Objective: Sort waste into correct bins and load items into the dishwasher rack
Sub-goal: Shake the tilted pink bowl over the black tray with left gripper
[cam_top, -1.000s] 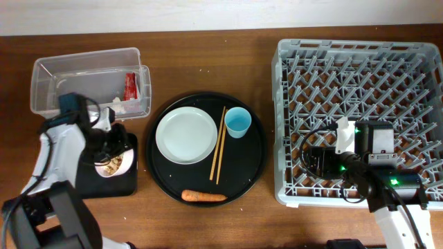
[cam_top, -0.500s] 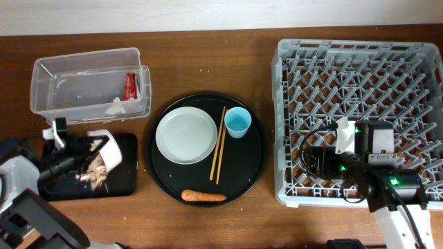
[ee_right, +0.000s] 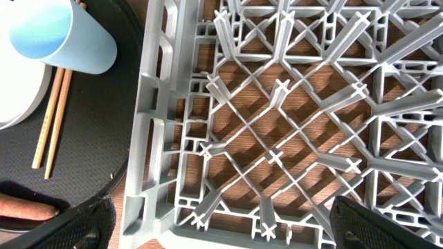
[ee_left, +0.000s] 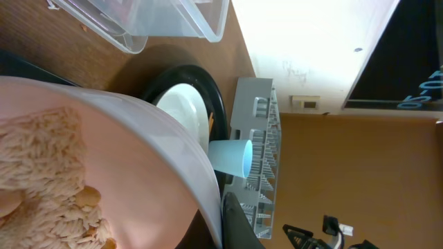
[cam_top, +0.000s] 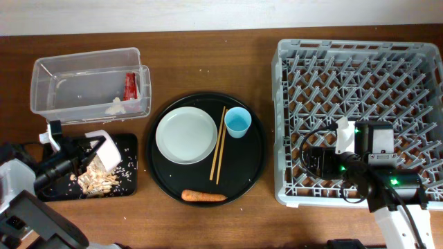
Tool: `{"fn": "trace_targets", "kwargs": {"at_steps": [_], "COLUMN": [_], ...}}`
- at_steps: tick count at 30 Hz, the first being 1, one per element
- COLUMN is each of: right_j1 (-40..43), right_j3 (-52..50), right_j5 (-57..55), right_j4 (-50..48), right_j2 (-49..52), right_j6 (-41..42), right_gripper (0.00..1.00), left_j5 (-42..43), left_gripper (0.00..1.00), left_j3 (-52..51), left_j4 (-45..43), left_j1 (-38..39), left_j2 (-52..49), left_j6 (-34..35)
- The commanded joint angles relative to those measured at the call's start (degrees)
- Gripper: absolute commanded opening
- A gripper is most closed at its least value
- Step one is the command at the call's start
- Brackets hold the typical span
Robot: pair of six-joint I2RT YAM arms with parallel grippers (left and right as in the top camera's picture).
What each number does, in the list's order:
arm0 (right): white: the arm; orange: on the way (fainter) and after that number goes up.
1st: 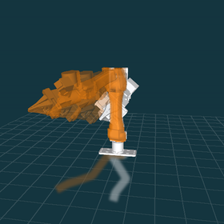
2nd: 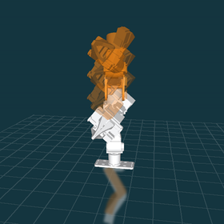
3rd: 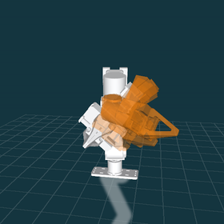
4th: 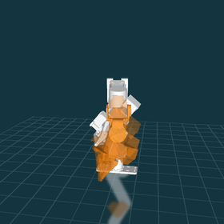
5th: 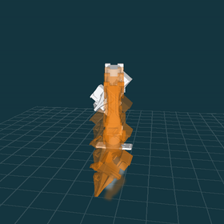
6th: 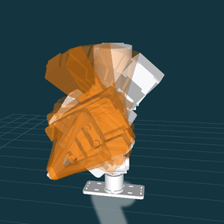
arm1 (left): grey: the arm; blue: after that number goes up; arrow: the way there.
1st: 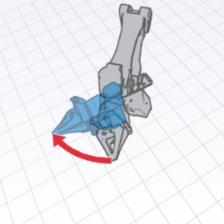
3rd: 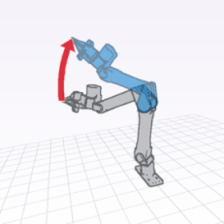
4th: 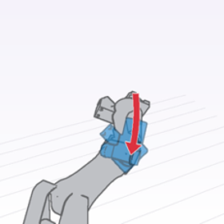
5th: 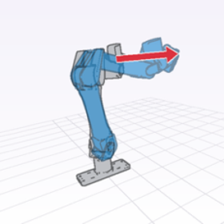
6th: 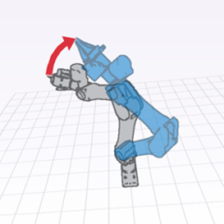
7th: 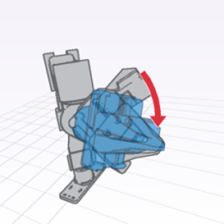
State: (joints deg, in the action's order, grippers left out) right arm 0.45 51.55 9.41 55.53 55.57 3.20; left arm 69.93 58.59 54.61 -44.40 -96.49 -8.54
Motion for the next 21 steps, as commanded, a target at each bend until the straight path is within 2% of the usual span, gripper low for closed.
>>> {"fn": "trace_targets", "kwargs": {"at_steps": [1, 7, 9, 10, 12, 14, 15, 17, 19, 21], "right_j1": [0.3, 0.3, 0.3, 0.3, 0.3, 0.3, 0.3, 0.3, 0.3, 0.3], "right_j3": [0.8, 0.8, 0.8, 0.8, 0.8, 0.8, 0.8, 0.8, 0.8, 0.8], "right_j5": [0.5, 0.5, 0.5, 0.5, 0.5, 0.5, 0.5, 0.5, 0.5, 0.5], "right_j4": [0.0, 0.0, 0.0, 0.0, 0.0, 0.0, 0.0, 0.0, 0.0, 0.0], "right_j2": [-0.2, -0.2, -0.2, -0.2, -0.2, -0.2, -0.2, -0.2, -0.2, -0.2], "right_j6": [0.3, 0.3, 0.3, 0.3, 0.3, 0.3, 0.3, 0.3, 0.3, 0.3], "right_gripper": [0.98, 0.98, 0.98, 0.98, 0.98, 0.98, 0.98, 0.98, 0.98, 0.98], "left_j5": [2.8, 3.1, 8.0, 6.8, -3.1, 9.0, 7.2, 0.7, 9.0, 5.7], "left_gripper": [0.0, 0.0, 0.0, 0.0, 0.0, 0.0, 0.0, 0.0, 0.0, 0.0], "left_j3": [-0.3, -0.3, -0.3, -0.3, -0.3, -0.3, -0.3, -0.3, -0.3, -0.3], "left_j4": [0.1, 0.5, 0.5, -0.8, -3.3, 1.5, -0.8, -4.2, -2.7, -4.7], "left_j1": [-1.6, -4.2, -4.4, -4.4, -4.4, -4.4, -4.5, -4.5, -4.5, -4.5], "left_j2": [0.7, 0.7, 0.7, 0.7, 0.7, 0.7, 0.7, 0.7, 0.7, 0.7], "left_j6": [0.1, 0.8, -2.4, -2.1, 9.2, -3.9, -2.2, 6.7, -1.2, 5.2]}}
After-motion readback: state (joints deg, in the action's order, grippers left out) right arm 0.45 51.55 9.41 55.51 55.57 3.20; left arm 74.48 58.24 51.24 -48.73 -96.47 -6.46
